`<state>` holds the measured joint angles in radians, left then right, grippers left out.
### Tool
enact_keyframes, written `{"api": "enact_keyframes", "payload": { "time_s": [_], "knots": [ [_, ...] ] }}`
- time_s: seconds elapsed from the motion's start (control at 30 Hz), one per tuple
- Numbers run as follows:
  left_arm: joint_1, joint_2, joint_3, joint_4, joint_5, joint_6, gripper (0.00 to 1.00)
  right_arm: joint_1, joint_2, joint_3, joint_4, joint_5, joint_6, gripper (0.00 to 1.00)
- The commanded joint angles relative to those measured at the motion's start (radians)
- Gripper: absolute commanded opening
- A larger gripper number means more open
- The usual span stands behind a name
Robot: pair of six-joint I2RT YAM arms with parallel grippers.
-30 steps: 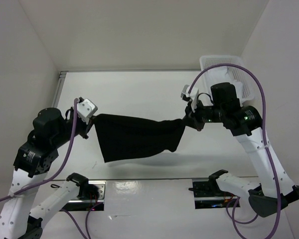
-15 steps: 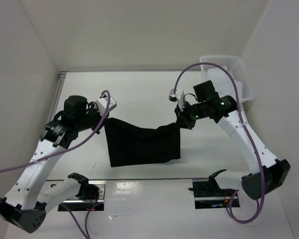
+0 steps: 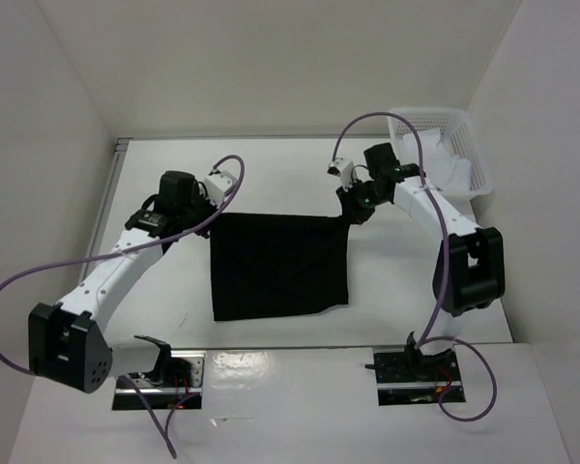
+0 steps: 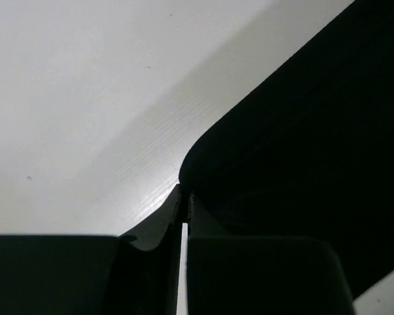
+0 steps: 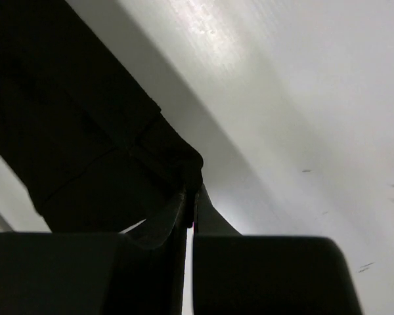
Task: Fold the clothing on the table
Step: Flatten the skirt out
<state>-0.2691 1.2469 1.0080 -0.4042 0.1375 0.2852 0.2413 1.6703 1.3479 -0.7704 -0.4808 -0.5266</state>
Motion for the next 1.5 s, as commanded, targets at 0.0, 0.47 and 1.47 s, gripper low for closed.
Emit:
{"api": "enact_keyframes", "payload": {
  "time_s": [0.0,0.47,1.47],
  "knots": [
    [0.050,0.077,0.009,0.123,-0.004,0.003,0.00,-0.008,0.084,0.089,0.094,0.057,-0.033,0.00],
    [0.108,0.385,0.167,0.200,0.016,0.032,0.01,0.003,0.364,0.339,0.166,0.157,-0.033,0.00],
    [0.140,0.446,0.400,0.187,-0.233,-0.124,1.00,0.024,0.171,0.335,0.321,0.361,0.258,0.87]
  ]
}}
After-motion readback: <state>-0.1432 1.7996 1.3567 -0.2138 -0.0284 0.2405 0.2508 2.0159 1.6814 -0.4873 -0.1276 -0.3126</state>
